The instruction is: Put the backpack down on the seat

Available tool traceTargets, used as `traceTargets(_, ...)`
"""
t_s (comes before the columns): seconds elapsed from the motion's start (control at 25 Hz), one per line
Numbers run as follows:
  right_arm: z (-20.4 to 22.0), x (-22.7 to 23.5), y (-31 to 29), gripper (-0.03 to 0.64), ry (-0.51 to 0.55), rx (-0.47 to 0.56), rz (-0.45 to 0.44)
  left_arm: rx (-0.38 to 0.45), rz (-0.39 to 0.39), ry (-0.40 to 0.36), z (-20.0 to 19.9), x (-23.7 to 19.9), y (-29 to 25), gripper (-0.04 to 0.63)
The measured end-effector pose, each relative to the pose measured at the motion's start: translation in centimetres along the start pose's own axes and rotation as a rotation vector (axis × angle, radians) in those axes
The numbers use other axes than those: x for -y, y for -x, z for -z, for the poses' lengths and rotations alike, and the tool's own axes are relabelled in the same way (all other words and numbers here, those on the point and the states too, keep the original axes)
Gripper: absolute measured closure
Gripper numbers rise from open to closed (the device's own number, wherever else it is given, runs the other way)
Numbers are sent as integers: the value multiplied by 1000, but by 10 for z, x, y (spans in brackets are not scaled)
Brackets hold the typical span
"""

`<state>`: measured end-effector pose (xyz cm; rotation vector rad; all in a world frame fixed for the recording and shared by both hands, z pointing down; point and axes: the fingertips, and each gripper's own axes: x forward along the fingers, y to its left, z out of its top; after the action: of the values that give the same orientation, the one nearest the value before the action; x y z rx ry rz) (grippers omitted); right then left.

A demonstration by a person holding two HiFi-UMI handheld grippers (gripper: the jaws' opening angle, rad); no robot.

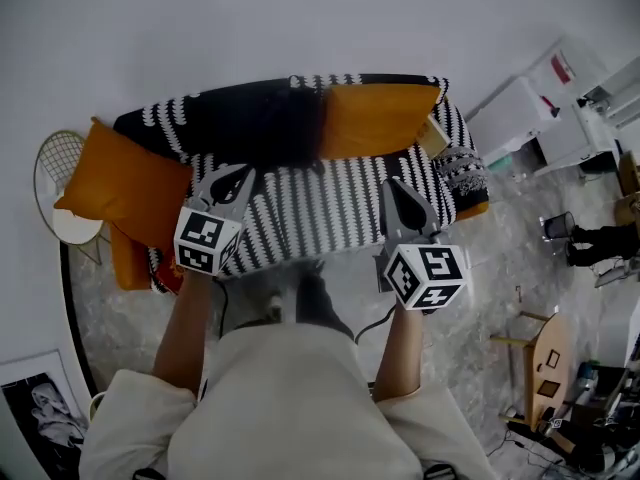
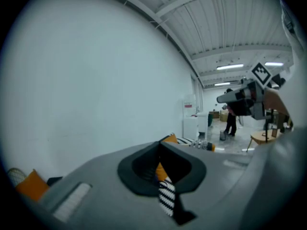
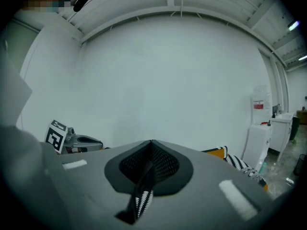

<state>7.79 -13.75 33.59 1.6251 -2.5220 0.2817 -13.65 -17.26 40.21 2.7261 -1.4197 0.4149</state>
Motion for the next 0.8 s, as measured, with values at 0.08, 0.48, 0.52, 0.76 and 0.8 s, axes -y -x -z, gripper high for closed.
traceTargets(0.08,-4,-9,13,611,11,7,7,22,18,-27,-13,11,16,591)
traceTargets(0.48,-18,-56,78,611,70,56,-26,119,63,-112,-57,65,87,591)
traceTargets(0.52,-18,-61,84,611,77,58,-28,127,69,-114,-59,70,93,591)
traceTargets(0.76,-15,-89,106,611,123,55,-61,152,77,-117,-62,87,118,591)
traceTargets(0.8,-14,-91,108,611,126,53,-65,155,80,-119,-63,90,120,591)
